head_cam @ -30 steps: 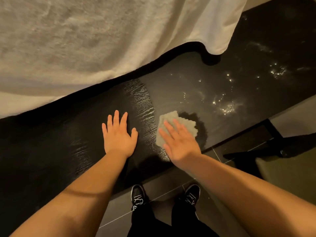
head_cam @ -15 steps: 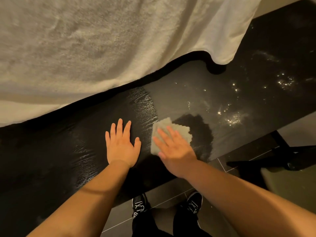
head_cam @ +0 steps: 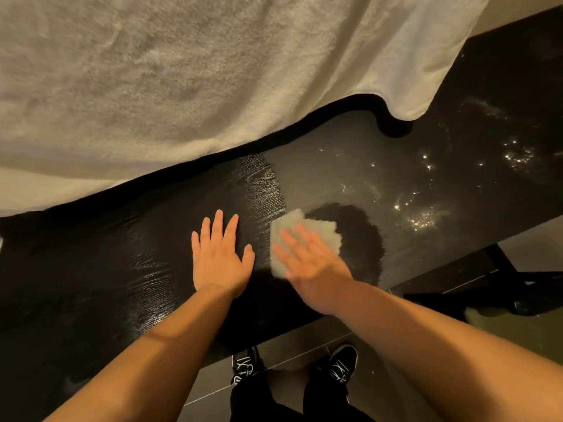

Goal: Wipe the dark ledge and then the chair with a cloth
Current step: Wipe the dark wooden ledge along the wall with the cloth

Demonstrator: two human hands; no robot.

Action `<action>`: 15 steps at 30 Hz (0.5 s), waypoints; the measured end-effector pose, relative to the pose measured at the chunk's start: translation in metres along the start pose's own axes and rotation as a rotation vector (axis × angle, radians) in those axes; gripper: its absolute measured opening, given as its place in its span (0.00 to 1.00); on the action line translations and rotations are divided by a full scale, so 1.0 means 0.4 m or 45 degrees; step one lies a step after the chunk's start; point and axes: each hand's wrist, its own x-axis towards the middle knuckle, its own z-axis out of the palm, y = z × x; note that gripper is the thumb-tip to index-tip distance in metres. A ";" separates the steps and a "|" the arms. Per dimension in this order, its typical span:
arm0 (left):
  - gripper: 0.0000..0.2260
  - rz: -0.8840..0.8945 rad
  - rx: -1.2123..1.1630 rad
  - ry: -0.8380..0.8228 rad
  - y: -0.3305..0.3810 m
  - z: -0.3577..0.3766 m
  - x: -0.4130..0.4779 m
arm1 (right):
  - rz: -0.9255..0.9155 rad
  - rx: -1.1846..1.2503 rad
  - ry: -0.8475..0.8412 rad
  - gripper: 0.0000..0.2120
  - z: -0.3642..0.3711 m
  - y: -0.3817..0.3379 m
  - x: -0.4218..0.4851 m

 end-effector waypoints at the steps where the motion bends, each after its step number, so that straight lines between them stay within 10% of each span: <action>1: 0.32 -0.001 0.000 0.008 -0.001 0.000 0.001 | -0.123 0.049 -0.038 0.27 -0.010 0.012 -0.002; 10: 0.32 -0.010 -0.024 0.000 -0.002 0.003 0.004 | 0.578 0.200 -0.146 0.30 -0.060 0.145 0.054; 15: 0.33 -0.007 -0.023 0.001 0.000 0.002 0.002 | -0.074 0.135 -0.150 0.29 -0.026 0.079 0.052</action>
